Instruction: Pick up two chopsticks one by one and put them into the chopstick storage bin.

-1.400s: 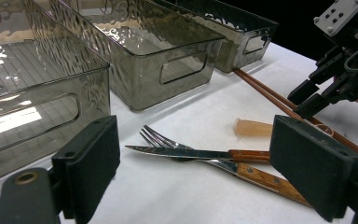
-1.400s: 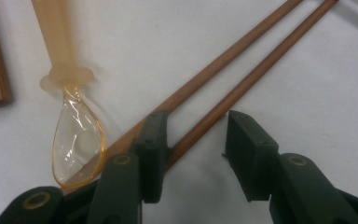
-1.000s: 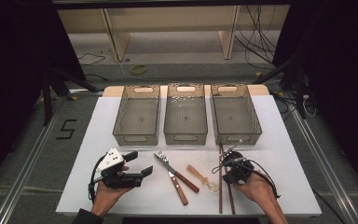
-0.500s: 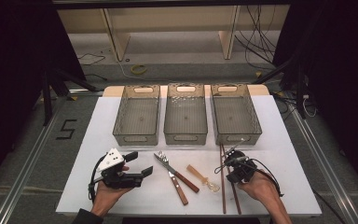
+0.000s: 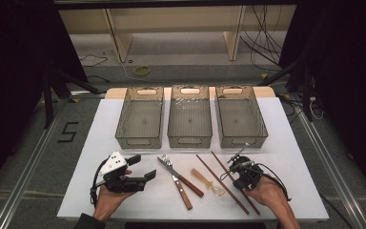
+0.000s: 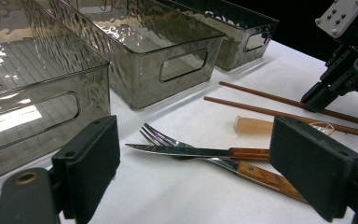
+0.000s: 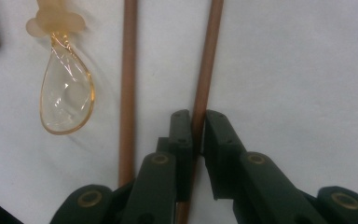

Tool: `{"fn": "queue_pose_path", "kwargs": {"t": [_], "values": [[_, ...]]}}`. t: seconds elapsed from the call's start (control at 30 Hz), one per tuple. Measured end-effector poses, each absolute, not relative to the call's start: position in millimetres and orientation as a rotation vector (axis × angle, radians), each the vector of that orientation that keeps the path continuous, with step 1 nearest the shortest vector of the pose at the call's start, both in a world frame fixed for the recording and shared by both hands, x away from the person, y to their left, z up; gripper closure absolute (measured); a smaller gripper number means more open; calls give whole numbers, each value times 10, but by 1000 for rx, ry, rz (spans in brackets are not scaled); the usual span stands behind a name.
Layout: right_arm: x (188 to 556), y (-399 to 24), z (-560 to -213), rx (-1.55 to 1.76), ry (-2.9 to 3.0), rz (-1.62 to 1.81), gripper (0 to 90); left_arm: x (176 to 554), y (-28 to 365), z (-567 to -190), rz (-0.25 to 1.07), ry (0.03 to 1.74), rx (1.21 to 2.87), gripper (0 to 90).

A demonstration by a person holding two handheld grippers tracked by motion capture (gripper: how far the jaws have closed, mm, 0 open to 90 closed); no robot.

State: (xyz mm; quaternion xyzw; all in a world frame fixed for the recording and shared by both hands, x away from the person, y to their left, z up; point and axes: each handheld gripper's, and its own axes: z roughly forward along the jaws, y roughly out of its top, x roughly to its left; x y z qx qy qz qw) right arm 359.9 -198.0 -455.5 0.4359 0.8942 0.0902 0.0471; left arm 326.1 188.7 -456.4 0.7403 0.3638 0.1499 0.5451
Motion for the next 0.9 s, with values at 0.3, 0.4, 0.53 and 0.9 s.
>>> {"fn": "queue_pose_path", "kwargs": {"t": [0.3, 0.4, 0.53, 0.9], "values": [[3602, -1987, -4554, 1315, 2739, 278, 846, 3262, 1884, -4565, 355, 861, 1758, 156], [3600, -1988, -4553, 1302, 2745, 279, 848, 3261, 1884, -4565, 355, 862, 1758, 156], [3597, -1995, -4543, 1296, 2745, 284, 849, 3262, 1887, -4564, 356, 862, 1757, 156], [3552, -2050, -4379, 1245, 2729, 400, 850, 3265, 1897, -4564, 356, 868, 1752, 156]]}}
